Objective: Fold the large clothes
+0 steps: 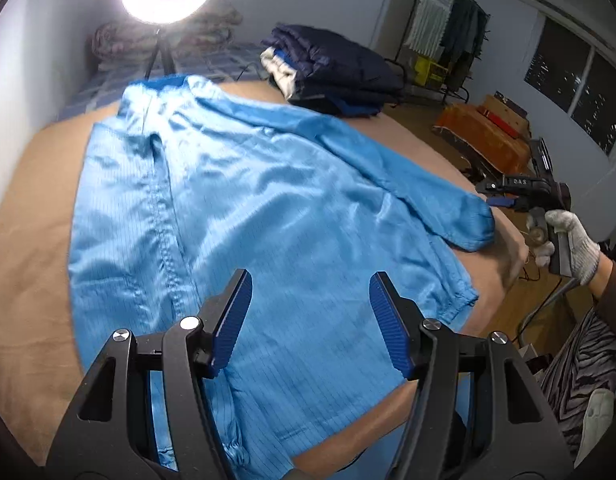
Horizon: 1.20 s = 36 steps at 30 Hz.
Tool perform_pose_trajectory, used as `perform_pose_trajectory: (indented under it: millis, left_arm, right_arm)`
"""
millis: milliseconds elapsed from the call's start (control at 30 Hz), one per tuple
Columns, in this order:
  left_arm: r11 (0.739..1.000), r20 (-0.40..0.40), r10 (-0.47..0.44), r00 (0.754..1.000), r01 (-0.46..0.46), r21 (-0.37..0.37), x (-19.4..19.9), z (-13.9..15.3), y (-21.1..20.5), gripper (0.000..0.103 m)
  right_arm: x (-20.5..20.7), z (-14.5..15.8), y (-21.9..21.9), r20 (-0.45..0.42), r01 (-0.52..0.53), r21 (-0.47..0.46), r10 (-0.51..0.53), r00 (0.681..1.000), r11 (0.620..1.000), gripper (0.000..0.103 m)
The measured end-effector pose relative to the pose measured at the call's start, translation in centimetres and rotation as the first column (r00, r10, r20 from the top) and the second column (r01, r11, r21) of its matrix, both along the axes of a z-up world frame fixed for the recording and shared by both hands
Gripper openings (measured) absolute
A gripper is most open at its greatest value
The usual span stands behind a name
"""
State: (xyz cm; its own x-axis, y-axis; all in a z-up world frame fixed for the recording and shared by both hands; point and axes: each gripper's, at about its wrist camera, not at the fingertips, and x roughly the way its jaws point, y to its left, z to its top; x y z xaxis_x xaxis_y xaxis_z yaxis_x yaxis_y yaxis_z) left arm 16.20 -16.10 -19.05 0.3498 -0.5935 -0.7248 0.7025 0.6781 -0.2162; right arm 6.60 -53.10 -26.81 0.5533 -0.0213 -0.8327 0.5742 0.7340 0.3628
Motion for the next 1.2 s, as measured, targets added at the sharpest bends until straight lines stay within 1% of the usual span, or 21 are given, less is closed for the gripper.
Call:
perform_pose_trajectory:
  millis: [67, 100, 133, 167, 200, 233, 267, 300, 400, 433, 533, 567, 600, 700, 767, 833, 933, 967, 1067, 1133, 1200]
  left_arm:
    - [1.0, -0.028, 0.029, 0.999, -0.029, -0.008, 0.6, -0.5, 0.5, 0.063]
    - [0.999, -0.036, 0.042, 0.998, -0.043, -0.014, 1.0, -0.6, 0.6, 0.063]
    - [0.998, -0.04, 0.053, 0.998, -0.054, -0.02, 1.2, -0.6, 0.9, 0.063]
    - [0.998, -0.041, 0.062, 0.997, -0.063, -0.027, 1.6, -0.6, 1.0, 0.063]
    - [0.997, -0.041, 0.068, 0.997, -0.069, -0.032, 1.8, -0.5, 1.1, 0.063]
    - [0.996, -0.041, 0.074, 0.996, -0.076, -0.037, 2.1, -0.5, 1.1, 0.063]
    - [0.996, -0.043, 0.078, 0.996, -0.08, -0.041, 2.2, -0.5, 1.2, 0.063]
    - [0.996, -0.044, 0.081, 0.996, -0.083, -0.043, 2.4, -0.4, 1.1, 0.063]
    - [0.995, -0.036, 0.089, 0.995, -0.09, -0.044, 2.7, -0.4, 1.1, 0.063]
    - [0.994, -0.033, 0.093, 0.995, -0.094, -0.047, 2.9, -0.3, 1.2, 0.063]
    - [0.992, -0.039, 0.109, 0.993, -0.111, -0.061, 3.4, -0.1, 1.4, 0.063]
    - [0.99, -0.042, 0.12, 0.992, -0.122, -0.068, 3.6, 0.0, 1.6, 0.063]
    - [0.988, -0.043, 0.132, 0.99, -0.135, -0.072, 3.9, 0.1, 1.7, 0.063]
    - [0.982, -0.054, 0.162, 0.985, -0.166, -0.091, 4.6, 0.4, 2.0, 0.063]
    - [0.974, -0.077, 0.187, 0.979, -0.195, -0.114, 5.2, 0.5, 2.5, 0.063]
    - [0.966, -0.104, 0.206, 0.973, -0.219, -0.136, 5.7, 0.5, 2.9, 0.063]
    - [0.956, -0.144, 0.228, 0.963, -0.25, -0.157, 6.4, 0.4, 3.4, 0.063]
    - [0.951, -0.165, 0.233, 0.958, -0.261, -0.167, 6.6, 0.3, 3.6, 0.063]
    - [0.939, -0.207, 0.251, 0.945, -0.29, -0.183, 7.0, 0.0, 4.1, 0.063]
    - [0.936, -0.236, 0.256, 0.937, -0.301, -0.184, 7.1, -0.5, 4.4, 0.063]
    - [0.934, -0.274, 0.252, 0.928, -0.307, -0.183, 7.2, -1.0, 4.4, 0.063]
  right_arm:
    - [0.1, -1.0, -0.1, -0.018, 0.007, 0.035, -0.007, 1.0, 0.999, 0.069]
    - [0.2, -1.3, 0.1, -0.028, 0.001, 0.041, 0.0, 1.0, 0.999, 0.064]
    - [0.4, -1.6, 0.2, -0.036, -0.011, 0.053, 0.013, 0.999, 0.999, 0.053]
    - [0.7, -1.9, 0.3, -0.039, -0.033, 0.075, 0.036, 0.999, 0.997, 0.044]
    - [0.8, -2.0, 0.4, -0.039, -0.043, 0.083, 0.046, 0.998, 0.996, 0.028]
    - [0.9, -2.0, 0.6, -0.037, -0.05, 0.087, 0.053, 0.998, 0.995, 0.019]
    - [1.0, -1.6, 0.9, -0.022, -0.057, 0.079, 0.059, 0.998, 0.995, 0.015]
    - [0.9, -1.2, 1.1, -0.011, -0.062, 0.07, 0.063, 0.998, 0.996, 0.006]
    - [1.0, 0.7, 2.1, 0.041, -0.084, 0.037, 0.083, 0.996, 0.996, 0.002]
    - [0.9, 1.5, 2.6, 0.052, -0.093, 0.011, 0.092, 0.994, 0.996, 0.002]
    - [1.1, 4.3, 5.0, 0.089, -0.158, -0.09, 0.166, 0.982, 0.983, 0.001]
    - [1.2, 5.4, 6.4, 0.105, -0.197, -0.129, 0.21, 0.972, 0.972, 0.001]
    - [1.4, 6.1, 7.4, 0.119, -0.228, -0.147, 0.246, 0.962, 0.963, 0.001]
    - [2.0, 7.9, 11.8, 0.121, -0.344, -0.241, 0.38, 0.917, 0.908, 0.001]
    - [2.4, 8.5, 14.9, 0.112, -0.432, -0.279, 0.476, 0.872, 0.858, 0.0]
    - [2.7, 8.5, 18.3, 0.099, -0.515, -0.302, 0.564, 0.82, 0.802, 0.0]
    - [2.8, 7.5, 22.0, 0.071, -0.611, -0.293, 0.654, 0.753, 0.736, 0.0]
    - [2.8, 6.9, 23.7, 0.053, -0.651, -0.289, 0.69, 0.721, 0.702, 0.0]
    - [2.6, 5.1, 27.1, 0.011, -0.736, -0.261, 0.765, 0.644, 0.624, 0.0]
    - [2.2, 4.1, 29.2, -0.015, -0.777, -0.248, 0.8, 0.599, 0.578, 0.0]
    - [2.1, 3.0, 30.4, -0.032, -0.805, -0.234, 0.823, 0.567, 0.545, 0.0]
